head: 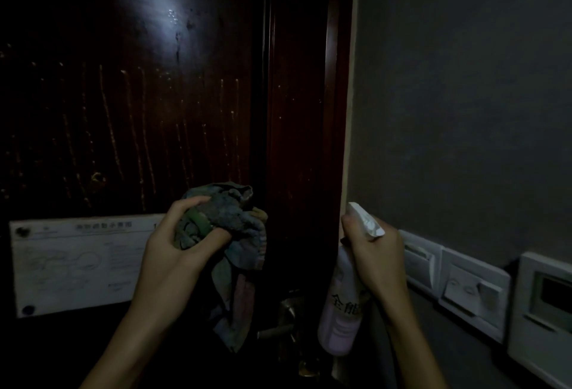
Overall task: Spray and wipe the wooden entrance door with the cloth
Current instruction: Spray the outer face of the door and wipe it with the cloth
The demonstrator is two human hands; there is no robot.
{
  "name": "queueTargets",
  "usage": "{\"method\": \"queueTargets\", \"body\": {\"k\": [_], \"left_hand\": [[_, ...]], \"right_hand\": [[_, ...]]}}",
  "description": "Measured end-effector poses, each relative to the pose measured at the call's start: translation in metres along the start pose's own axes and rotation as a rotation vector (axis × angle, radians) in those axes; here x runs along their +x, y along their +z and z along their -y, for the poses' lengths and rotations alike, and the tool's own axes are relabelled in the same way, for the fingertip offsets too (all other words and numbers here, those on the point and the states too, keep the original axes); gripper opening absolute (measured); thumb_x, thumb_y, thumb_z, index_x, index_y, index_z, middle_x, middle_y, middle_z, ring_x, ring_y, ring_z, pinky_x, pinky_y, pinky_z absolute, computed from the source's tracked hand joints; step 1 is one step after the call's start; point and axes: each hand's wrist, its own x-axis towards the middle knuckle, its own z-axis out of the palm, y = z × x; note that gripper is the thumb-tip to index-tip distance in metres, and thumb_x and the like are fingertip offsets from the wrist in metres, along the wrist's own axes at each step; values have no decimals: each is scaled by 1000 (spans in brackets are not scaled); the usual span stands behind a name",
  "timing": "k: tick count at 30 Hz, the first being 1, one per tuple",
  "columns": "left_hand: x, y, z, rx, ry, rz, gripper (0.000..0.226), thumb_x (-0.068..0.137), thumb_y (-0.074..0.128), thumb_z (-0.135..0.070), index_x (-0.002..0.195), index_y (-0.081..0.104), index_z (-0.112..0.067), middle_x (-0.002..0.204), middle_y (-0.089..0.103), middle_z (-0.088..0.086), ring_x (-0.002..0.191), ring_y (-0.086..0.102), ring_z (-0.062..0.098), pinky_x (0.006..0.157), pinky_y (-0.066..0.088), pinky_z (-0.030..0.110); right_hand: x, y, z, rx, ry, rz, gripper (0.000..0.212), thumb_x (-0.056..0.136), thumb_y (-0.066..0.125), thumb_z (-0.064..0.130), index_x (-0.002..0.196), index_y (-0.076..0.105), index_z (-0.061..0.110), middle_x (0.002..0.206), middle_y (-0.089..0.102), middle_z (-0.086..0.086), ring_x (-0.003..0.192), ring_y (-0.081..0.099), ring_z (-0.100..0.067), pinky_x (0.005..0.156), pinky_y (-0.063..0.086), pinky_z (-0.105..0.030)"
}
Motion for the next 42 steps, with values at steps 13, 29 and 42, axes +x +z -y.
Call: {"method": "queueTargets", "body": {"k": [13,29,42], "left_hand": [[-47,-2,-17,30,-46,-36,33,87,71,-8,105,68,-36,96,77,-14,86,74,8,76,55,30],[-48,-14,7,22,-83,-48,32,88,70,-7,109,68,-30,98,77,-10,88,74,8,69,55,21],[-13,-28,36,-1,-103,-45,31,88,70,-6,110,69,-27,99,77,-6,89,74,10,67,58,20]], "right_hand": [[-30,-24,9,97,32,59,37,93,64,12,64,51,-6,58,54,-18,52,48,-14,50,37,-26],[-54,-2,-8,99,39,48,25,91,67,9,79,64,-12,72,64,-27,62,61,-35,57,43,-32],[-53,30,-25,17,83,-7,33,91,63,27,62,61,12,55,58,-5,50,53,-16,47,45,-35]]}}
